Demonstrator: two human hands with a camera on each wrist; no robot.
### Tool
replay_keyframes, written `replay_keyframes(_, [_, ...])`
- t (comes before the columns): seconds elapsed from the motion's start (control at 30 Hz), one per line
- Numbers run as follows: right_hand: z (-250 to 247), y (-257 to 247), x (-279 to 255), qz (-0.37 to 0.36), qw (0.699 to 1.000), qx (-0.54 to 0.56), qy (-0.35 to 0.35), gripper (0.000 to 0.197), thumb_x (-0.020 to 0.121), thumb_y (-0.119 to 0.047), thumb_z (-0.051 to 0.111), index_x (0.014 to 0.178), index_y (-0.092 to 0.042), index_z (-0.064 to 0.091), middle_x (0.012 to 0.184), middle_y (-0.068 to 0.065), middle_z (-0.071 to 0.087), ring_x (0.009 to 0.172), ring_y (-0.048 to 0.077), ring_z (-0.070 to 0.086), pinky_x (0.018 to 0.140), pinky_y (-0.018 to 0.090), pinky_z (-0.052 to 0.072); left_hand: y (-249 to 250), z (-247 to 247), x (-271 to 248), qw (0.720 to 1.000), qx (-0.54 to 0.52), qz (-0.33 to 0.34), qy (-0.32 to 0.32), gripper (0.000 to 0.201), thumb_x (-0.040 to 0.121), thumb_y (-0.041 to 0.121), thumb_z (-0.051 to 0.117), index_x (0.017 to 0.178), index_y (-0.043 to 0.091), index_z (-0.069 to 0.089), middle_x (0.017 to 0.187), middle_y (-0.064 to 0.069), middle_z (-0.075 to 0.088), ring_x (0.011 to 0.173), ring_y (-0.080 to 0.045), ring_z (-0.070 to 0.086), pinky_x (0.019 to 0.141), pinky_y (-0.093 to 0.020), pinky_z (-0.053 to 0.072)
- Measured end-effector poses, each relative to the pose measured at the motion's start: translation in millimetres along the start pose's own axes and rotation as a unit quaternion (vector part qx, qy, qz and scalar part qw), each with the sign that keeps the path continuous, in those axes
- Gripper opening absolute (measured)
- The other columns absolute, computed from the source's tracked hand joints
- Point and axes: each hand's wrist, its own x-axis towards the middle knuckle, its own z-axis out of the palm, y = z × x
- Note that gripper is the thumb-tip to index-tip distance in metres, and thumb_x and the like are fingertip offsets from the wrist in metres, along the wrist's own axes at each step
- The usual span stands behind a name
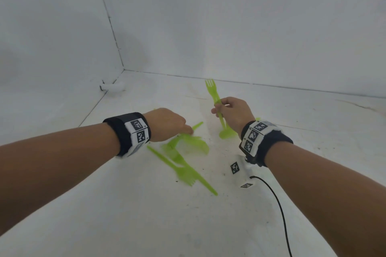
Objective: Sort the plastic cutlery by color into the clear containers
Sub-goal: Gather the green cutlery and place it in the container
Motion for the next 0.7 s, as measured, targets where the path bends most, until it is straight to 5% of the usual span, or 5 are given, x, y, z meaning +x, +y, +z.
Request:
replay_keyframes(0.13, [-4,-2,3,-0.033,0.997,-0.055,0.038,0.017,0.092,-0.046,0.066,0.096,-0.032,0.075,0.095,0.000,0.069,0.092,0.023,0.063,0.089,0.040,0.052,-8,-3,2,0.998,0.055,0.022,0.021,0.037,0.104,0.018,0.037,0.137,0.030,0.048,0.104,0.001,0.045,0.080,-0.029,0.049,0.067,-0.034,0.031])
replay_keyframes(0.27, [-7,-13,1,-0.039,0.995,-0.073,0.048,0.016,0.098,-0.044,0.058,0.099,-0.032,0.069,0.069,-0.005,0.053,0.068,0.019,0.054,0.066,0.031,0.044,-12,-5,-2,0.996,0.086,0.035,0.016,0.026,0.108,0.026,0.035,0.131,0.024,0.048,0.109,-0.002,0.046,0.084,-0.031,0.056,0.066,-0.033,0.022])
replay_keyframes(0.47, [-2,-27,-8,-0.049,0.997,-0.063,0.004,0.013,0.102,-0.033,0.050,0.100,-0.027,0.061,0.078,-0.007,0.075,0.068,0.015,0.064,0.062,0.028,0.047,-17,2,-26,0.999,-0.010,-0.024,0.045,0.025,0.104,0.025,0.040,0.128,0.019,0.043,0.117,-0.002,0.044,0.079,-0.032,0.052,0.069,-0.038,0.042])
replay_keyframes(0.57, [8,-37,-14,-0.035,0.999,0.006,-0.004,0.015,0.101,-0.031,0.050,0.102,-0.022,0.061,0.088,-0.011,0.077,0.073,0.015,0.072,0.067,0.027,0.050,-20,10,-44,0.993,-0.070,-0.059,0.069,0.016,0.101,0.029,0.042,0.112,0.019,0.038,0.087,0.000,0.050,0.074,-0.030,0.051,0.066,-0.038,0.037])
replay_keyframes(0.7, [25,-44,-17,-0.030,0.997,0.076,-0.002,0.017,0.102,-0.032,0.053,0.102,-0.017,0.061,0.091,-0.008,0.078,0.079,0.020,0.075,0.069,0.028,0.048,-26,20,-63,0.904,-0.348,-0.205,0.138,0.015,0.100,0.024,0.049,0.112,0.023,0.041,0.072,-0.005,0.058,0.063,-0.023,0.052,0.059,-0.035,0.038])
